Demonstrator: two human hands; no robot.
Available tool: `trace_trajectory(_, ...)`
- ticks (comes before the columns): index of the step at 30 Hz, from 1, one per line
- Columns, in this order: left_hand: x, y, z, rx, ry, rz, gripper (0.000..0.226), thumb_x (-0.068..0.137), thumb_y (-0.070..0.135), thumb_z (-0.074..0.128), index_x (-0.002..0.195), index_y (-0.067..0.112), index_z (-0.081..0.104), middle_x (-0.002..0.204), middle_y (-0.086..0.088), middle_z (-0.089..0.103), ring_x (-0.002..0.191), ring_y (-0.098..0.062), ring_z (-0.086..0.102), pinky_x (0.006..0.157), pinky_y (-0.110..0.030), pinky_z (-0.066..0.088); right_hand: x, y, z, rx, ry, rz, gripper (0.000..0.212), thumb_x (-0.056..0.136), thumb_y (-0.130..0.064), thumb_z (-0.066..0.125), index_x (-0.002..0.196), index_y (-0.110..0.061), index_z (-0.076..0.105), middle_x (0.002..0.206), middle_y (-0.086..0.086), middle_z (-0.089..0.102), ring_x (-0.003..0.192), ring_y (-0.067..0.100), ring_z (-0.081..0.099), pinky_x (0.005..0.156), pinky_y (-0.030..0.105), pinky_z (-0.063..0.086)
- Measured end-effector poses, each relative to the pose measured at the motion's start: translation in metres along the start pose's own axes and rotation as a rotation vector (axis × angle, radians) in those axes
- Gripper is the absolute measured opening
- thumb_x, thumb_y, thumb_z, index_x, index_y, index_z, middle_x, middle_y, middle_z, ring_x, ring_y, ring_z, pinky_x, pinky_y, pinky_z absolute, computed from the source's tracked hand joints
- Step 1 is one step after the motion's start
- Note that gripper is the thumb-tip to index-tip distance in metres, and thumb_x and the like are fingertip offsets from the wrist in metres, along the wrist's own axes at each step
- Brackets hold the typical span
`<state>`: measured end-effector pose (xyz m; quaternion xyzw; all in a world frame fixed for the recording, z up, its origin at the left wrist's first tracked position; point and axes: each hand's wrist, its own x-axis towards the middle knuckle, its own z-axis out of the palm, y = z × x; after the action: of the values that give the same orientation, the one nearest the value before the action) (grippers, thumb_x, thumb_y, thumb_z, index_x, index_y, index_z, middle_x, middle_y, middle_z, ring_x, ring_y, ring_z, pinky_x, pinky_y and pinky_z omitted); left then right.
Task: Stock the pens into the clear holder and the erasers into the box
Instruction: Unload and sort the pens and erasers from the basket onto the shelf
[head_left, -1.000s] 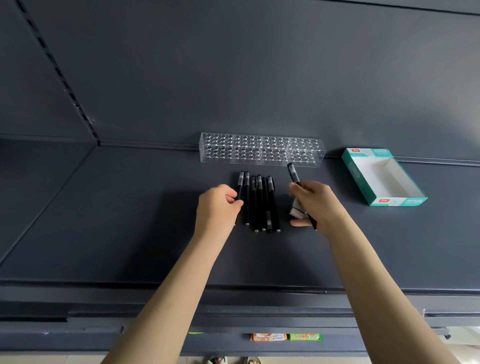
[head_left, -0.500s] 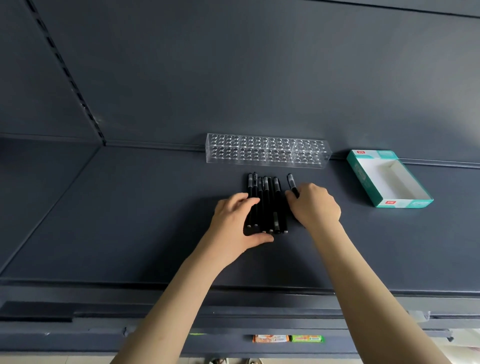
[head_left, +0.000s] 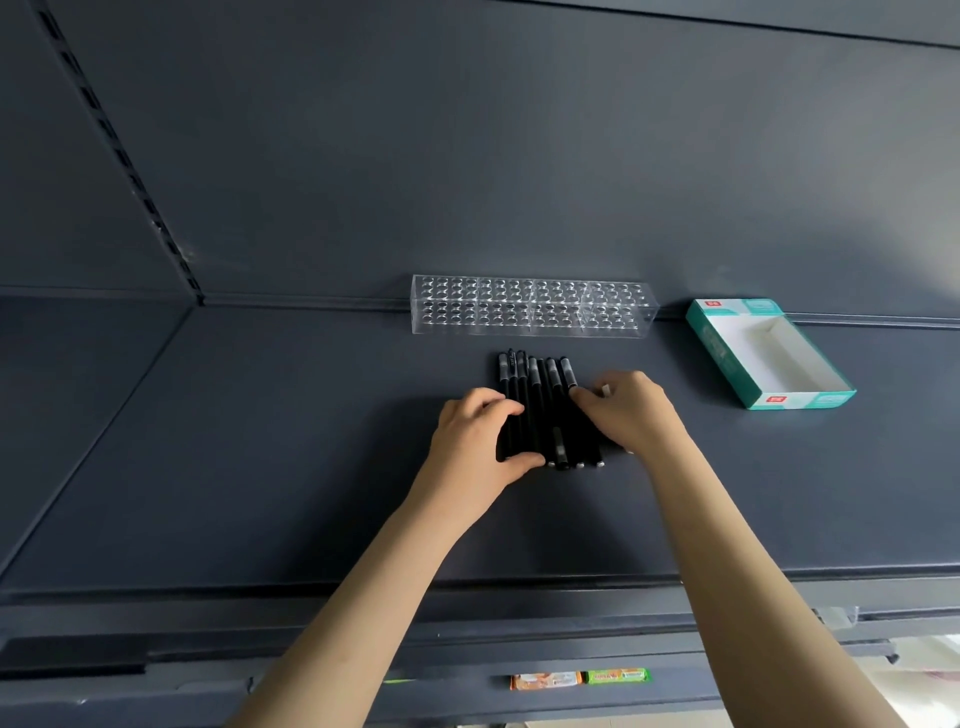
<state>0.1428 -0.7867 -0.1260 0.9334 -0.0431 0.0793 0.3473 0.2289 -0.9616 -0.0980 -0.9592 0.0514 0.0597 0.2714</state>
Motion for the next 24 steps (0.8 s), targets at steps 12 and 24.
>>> trace_trajectory(12, -0.002, 0.008, 0.004, 0.015, 0.093, 0.055, 0.053, 0.084, 0.04, 0.073, 0.129, 0.018, 0.057, 0.13, 0.006, 0.046, 0.123, -0.017, 0.039, 0.102, -0.024, 0.032, -0.025, 0.021, -0.025, 0.79, -0.099, -0.009, 0.034, 0.095, -0.008, 0.039, 0.105, -0.026, 0.067, 0.091, 0.007, 0.05, 0.074, 0.018, 0.051, 0.064, 0.034, 0.057)
trace_trajectory(24, 0.039, 0.12, 0.095, -0.12, 0.105, 0.23, 0.026, 0.09, 0.015, 0.066, 0.116, 0.013, 0.065, 0.119, 0.001, 0.056, 0.109, -0.016, 0.055, 0.1, -0.027, 0.04, -0.018, 0.162, -0.103, 1.058, 0.226, -0.067, 0.022, 0.092, -0.002, 0.062, 0.111, -0.012, 0.057, 0.089, 0.008, 0.067, 0.075, 0.014, 0.063, 0.065, 0.022, 0.057)
